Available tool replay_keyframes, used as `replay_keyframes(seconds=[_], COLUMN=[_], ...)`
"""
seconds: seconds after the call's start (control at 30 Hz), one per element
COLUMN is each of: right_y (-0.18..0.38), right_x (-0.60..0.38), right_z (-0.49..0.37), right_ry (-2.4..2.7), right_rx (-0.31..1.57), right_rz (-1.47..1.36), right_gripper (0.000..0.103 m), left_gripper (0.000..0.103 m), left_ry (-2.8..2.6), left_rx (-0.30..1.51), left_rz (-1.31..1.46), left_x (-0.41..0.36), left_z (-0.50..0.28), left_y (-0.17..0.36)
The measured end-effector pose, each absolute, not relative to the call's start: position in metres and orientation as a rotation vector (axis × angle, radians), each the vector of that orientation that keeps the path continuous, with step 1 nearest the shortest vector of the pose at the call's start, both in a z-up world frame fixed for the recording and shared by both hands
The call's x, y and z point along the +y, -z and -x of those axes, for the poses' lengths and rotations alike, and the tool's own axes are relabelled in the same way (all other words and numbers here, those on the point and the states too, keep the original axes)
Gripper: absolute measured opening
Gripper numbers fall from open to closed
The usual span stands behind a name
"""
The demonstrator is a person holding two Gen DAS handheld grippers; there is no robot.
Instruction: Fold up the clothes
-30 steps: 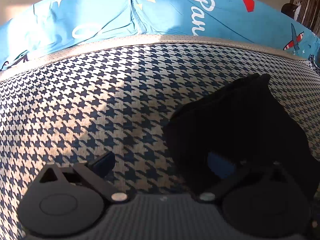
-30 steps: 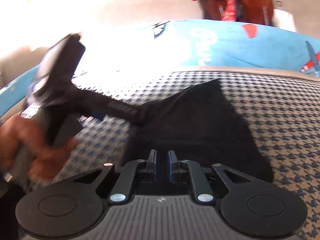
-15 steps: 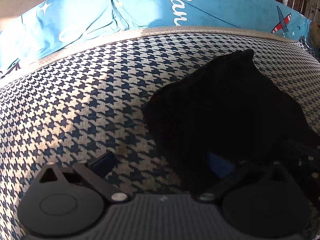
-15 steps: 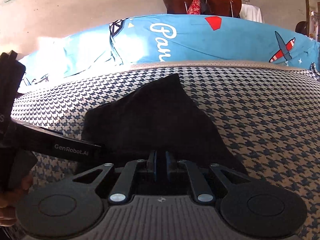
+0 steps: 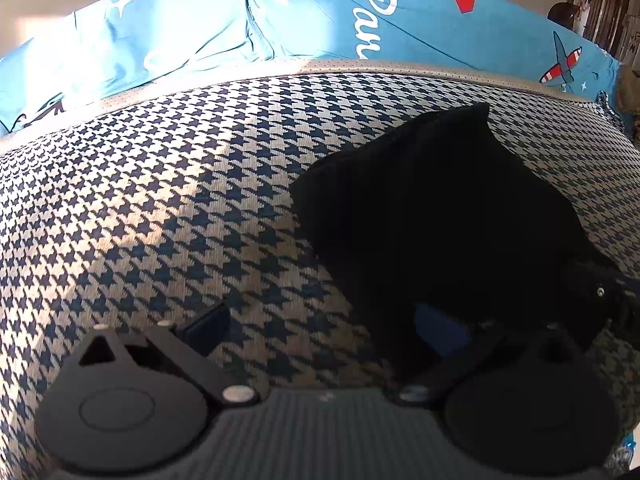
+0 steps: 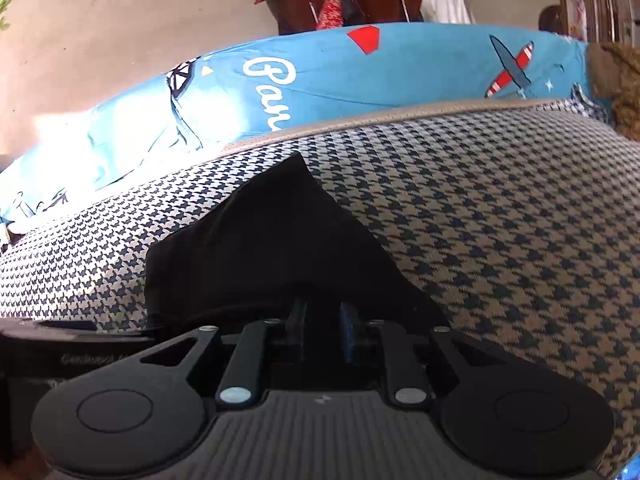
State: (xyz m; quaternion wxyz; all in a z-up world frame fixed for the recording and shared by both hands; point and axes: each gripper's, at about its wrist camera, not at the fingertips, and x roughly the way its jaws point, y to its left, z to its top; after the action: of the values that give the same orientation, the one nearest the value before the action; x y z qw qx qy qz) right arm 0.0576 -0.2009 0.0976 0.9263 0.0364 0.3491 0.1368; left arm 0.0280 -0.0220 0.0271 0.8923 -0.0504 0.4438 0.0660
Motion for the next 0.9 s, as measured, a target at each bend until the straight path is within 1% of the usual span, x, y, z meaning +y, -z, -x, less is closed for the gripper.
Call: replay_keyframes(seconds=[0.1, 0.17, 0.3, 0.43, 0.57, 0.67, 0.9], right_y=[-0.097, -0.097, -0.098, -0.094, -0.089, -0.087, -0.084], right_x=[-0.205, -0.208, -0.215, -0.225, -0.236, -0.241, -0.248], right_z=[-0.051, -0.047, -0.036, -0.027, -0.019, -0.015, -0.004], right_ry=[-0.264, -0.258, -0.242, -0.215, -0.187, -0.164, -0.156], right_rx=[0.726, 0.731, 0.735, 0.768, 0.805, 0.824, 0.818], right_rz=[-0.084, -0.089, -0.105, -0.158, -0.214, -0.226, -0.227], right_gripper=[0.025, 0.033, 0.035, 0.041, 0.042, 0.045, 0.049], left_gripper=[0.103, 0.103, 0.103, 0.103, 0.103, 0.103, 0.103], left_ry=[-0.130, -0.128, -0.119, -0.131, -0.148, -0.157, -0.161], left_rx=[0.922, 0.923, 0.926, 0.926, 0.929, 0.936, 0.955], left_rz=[0.105, 0.108, 0.141, 0.160, 0.154, 0.152, 0.120], left_x=[-0.024, -0.024, -0.022, -0.019, -0.014, -0.012, -0.015], left_z=[-0.015, -0.007, 0.008, 0.024, 0.036, 0.042, 0.049], left_y=[-0.027, -0.028, -0.031, -0.034, -0.034, -0.034, -0.028])
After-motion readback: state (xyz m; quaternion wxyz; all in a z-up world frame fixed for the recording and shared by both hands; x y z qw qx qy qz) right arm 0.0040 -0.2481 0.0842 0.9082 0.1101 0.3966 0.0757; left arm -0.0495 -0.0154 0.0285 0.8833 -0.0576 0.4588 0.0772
